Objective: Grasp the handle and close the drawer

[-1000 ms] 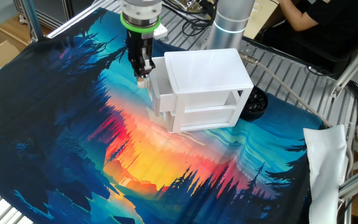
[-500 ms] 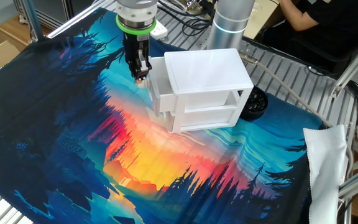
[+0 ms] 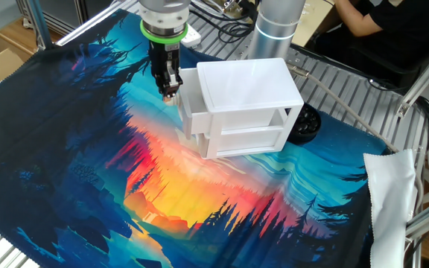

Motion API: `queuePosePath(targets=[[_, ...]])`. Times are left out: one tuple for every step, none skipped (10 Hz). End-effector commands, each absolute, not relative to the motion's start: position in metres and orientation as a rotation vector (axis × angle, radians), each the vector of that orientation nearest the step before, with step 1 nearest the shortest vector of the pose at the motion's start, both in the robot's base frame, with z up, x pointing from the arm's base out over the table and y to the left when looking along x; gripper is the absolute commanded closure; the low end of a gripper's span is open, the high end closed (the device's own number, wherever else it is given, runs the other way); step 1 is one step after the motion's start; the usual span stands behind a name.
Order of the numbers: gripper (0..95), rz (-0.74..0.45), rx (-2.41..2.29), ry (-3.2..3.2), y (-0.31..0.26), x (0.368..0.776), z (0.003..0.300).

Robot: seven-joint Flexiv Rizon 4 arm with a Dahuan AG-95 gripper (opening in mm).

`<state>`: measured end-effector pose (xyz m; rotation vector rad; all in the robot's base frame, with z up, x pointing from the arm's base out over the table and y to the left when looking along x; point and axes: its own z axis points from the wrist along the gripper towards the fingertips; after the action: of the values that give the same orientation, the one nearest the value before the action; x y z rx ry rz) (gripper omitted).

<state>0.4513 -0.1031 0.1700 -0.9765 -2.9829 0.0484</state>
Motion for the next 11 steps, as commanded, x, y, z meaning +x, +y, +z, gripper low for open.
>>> queuePosePath(targets=[[57.0, 0.039, -0.980, -2.982, -0.1025, 0.4507, 0.1701], [57.0, 0.039, -0.985, -2.980, -0.1024, 0.4504, 0.1700], [57.0, 0.038, -0.982, -2.981, -0.1014, 0.4487, 0.1689], [57.0, 0.037, -0.982, -2.981, -0.1008, 0.4476, 0.1682], [57.0, 0.036, -0.982, -2.982, -0.1004, 0.4468, 0.1677], [57.0, 0.036, -0.984, -2.981, -0.0999, 0.4460, 0.1669], [57.0, 0.036, -0.984, -2.981, -0.0994, 0.4452, 0.1662], [57.0, 0.035, -0.985, -2.981, -0.0985, 0.4435, 0.1650], [57.0, 0.035, -0.986, -2.981, -0.0980, 0.4427, 0.1642], [57.0, 0.035, -0.985, -2.982, -0.0981, 0.4428, 0.1639], [57.0, 0.033, -0.986, -2.983, -0.0986, 0.4431, 0.1634]])
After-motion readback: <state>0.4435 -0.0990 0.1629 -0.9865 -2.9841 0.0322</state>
